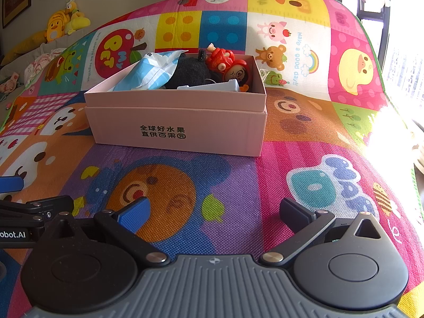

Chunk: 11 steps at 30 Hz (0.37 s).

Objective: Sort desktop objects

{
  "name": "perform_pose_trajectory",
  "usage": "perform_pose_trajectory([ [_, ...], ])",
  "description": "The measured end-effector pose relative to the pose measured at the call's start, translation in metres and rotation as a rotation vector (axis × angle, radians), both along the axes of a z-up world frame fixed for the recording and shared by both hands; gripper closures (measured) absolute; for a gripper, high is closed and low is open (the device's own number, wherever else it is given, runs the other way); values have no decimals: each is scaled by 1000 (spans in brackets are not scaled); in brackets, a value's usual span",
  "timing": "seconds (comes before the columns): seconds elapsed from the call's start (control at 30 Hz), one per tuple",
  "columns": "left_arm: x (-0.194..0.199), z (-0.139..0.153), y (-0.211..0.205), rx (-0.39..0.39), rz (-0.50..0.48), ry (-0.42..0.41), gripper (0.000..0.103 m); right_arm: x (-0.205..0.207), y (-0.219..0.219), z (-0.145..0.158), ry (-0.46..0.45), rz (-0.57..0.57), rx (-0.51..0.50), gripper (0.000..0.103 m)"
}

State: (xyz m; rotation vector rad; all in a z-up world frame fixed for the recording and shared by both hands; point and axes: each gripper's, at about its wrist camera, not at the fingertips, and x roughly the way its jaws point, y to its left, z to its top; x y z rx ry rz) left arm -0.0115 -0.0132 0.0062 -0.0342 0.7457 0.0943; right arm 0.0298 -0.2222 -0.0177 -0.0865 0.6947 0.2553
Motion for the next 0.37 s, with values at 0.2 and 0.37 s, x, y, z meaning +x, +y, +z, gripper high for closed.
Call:
perform_pose_trajectory([
  [0.2, 0, 0, 0, -1, 0, 0, 0, 0, 0, 0, 0, 0, 0, 0],
  [0.37, 0, 1, -1, 1, -7, 6, 0, 0, 1, 0, 0, 0, 0, 0],
])
